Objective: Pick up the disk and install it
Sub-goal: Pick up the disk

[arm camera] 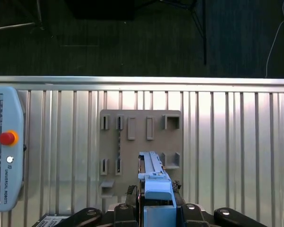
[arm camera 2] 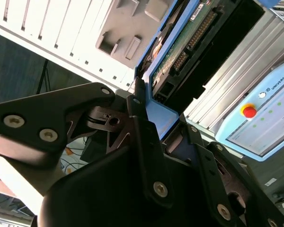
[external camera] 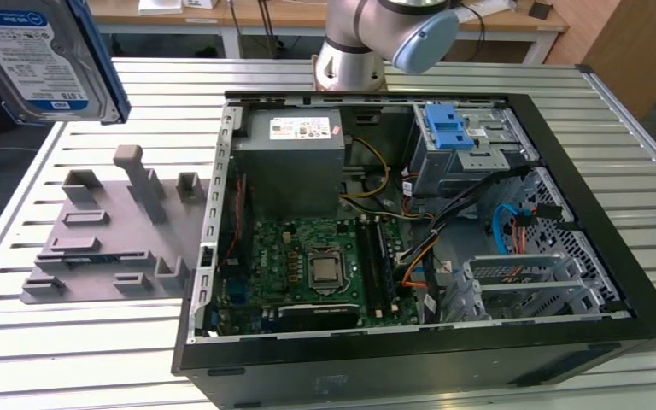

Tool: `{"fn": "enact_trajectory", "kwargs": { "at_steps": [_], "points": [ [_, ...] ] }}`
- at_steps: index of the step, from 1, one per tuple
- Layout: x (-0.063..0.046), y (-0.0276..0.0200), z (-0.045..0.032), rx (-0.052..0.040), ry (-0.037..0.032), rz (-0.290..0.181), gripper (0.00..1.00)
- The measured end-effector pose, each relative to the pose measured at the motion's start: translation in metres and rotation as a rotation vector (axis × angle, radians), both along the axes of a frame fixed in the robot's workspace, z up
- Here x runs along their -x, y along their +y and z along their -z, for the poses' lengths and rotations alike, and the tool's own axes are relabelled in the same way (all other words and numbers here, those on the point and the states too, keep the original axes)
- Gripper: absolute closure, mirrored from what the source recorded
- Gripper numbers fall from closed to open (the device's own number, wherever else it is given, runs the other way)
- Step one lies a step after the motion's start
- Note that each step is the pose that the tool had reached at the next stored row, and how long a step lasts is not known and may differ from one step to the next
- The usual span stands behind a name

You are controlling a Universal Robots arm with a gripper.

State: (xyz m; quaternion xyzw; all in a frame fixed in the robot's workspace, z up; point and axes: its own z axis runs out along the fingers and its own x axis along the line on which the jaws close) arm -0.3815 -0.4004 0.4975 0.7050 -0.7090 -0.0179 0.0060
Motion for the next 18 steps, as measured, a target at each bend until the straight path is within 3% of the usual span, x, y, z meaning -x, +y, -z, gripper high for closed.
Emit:
{"fn": "enact_trajectory", "kwargs": {
  "at_steps": [18],
  "points": [
    [-0.030, -0.0108, 0.0000, 0.0000, 0.0001, 0.000, 0.64]
  ]
}}
